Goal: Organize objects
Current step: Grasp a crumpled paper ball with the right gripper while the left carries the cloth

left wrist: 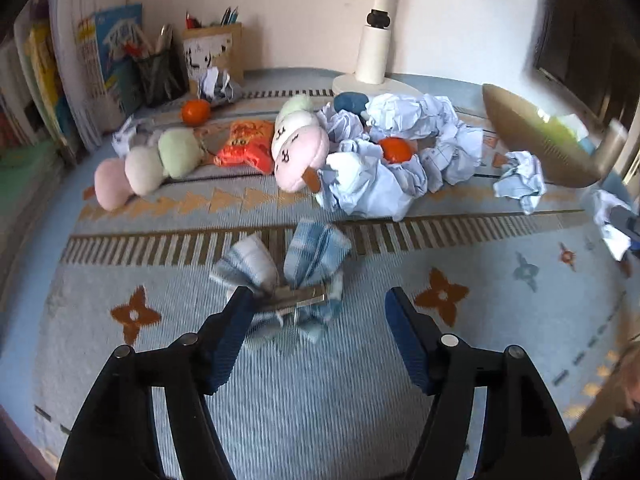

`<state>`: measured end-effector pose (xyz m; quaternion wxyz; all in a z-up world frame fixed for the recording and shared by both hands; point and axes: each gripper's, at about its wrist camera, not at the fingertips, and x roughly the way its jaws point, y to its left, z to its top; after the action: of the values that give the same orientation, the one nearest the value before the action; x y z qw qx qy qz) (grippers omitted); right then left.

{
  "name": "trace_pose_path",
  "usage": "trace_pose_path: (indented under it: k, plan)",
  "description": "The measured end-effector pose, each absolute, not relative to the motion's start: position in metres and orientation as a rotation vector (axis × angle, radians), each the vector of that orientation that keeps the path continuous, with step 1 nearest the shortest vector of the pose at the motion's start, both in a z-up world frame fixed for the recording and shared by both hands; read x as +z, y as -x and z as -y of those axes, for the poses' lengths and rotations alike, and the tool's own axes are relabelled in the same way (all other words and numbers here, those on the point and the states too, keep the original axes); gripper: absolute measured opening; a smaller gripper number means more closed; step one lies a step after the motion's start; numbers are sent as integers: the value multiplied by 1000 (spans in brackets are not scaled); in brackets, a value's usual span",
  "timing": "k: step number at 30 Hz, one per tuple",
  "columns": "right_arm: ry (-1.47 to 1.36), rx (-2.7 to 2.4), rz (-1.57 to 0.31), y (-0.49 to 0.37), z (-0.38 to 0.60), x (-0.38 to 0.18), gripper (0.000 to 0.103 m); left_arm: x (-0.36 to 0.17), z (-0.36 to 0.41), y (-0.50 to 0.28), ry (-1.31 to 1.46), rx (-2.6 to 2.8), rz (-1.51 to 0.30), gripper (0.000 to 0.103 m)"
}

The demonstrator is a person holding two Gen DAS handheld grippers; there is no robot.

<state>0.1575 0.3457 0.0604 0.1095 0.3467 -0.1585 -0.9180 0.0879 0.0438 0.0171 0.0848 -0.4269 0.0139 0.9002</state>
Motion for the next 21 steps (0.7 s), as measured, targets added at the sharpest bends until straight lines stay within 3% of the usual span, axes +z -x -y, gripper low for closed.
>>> trace_pose_path:
  k: [3,5,6,8,10,21]
  plan:
    - [-1020,-2700,465,-159,-348,59,56,16,-38,-80,1280,2734,-16,61]
    - [-1018,-2700,481,-159,-352,58,56,11,-34,-76,1305,2753,-54,43]
    - [-1018,-2700,488,-159,-354,57,56,10,-34,-77,1295,2757,-92,42]
    - [-1020,-2695,510,-158,-356,54,56,12,-35,-81,1261,2752,-117,26]
    - [-1013,-2696,524,-159,-358,55,56,18,-42,-86,1225,2758,-152,16]
    - [-859,-2827,515,-165,-398,99,56,100,-119,-80,922,2602,-83,12]
